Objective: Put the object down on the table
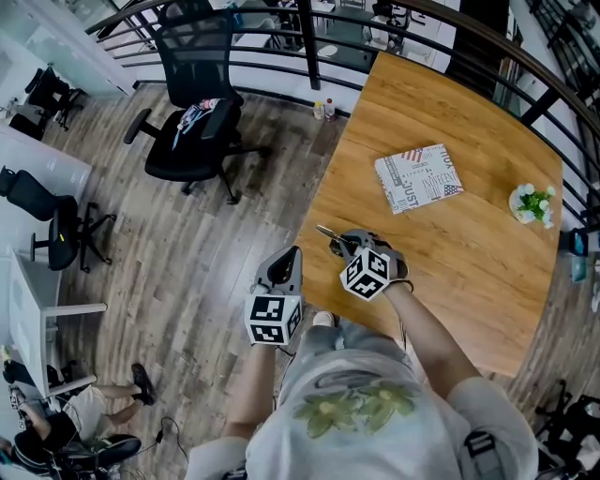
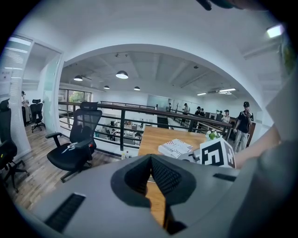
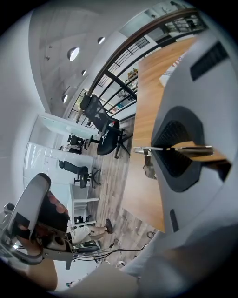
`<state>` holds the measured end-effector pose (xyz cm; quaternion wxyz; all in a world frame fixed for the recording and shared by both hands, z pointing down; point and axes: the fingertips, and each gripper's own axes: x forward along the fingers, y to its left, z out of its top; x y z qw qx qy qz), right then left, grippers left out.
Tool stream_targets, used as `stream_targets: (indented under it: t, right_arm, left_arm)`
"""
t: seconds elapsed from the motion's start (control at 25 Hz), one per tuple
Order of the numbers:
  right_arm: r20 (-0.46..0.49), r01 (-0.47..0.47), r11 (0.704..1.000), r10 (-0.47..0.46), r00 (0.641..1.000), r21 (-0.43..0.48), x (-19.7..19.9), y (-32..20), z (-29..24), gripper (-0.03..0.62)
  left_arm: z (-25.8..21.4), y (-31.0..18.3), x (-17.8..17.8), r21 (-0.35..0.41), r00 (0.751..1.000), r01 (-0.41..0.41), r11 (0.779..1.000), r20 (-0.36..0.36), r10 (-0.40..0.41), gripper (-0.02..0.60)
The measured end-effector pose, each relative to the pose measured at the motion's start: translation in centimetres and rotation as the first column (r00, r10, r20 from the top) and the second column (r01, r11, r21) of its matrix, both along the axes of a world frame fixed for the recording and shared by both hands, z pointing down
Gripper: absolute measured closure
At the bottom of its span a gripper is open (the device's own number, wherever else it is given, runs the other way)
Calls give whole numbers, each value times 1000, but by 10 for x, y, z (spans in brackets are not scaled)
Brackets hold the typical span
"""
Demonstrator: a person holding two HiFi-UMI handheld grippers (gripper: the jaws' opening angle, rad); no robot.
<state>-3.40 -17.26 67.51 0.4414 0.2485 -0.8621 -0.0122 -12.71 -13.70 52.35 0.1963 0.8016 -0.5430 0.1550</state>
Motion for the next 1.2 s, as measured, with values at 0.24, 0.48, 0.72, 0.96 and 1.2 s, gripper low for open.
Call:
stream_targets:
  t: [0.24,0.48,0.72,0.96,1.2]
  right_arm:
    - [-17,8,1000,-9,1000,-15,-1,1,14,582]
    - [-30,21,1000,-21,999,-10,-2,2,22,582]
    - [-42,22,1000,-23,999,-19,-1,7,28,582]
    - [-46,22,999,-23,999,-27,0,8,35,580]
    - [-51,12,1000,-14,999,-28,-2,8,37,576]
  left_arm:
    - [5,0,-2,-14,1000,7,1000,0,-7,568]
    - [10,1,-2,-26,1000,10,1000,-1,-10,568]
    - [13,3,-6,-36,1000,18,999,-2,-18,568]
    - [16,4,-8,-44,1000,28,999,1,-28,568]
    - [19,6,-8,-52,1000,31,998,3,-30,568]
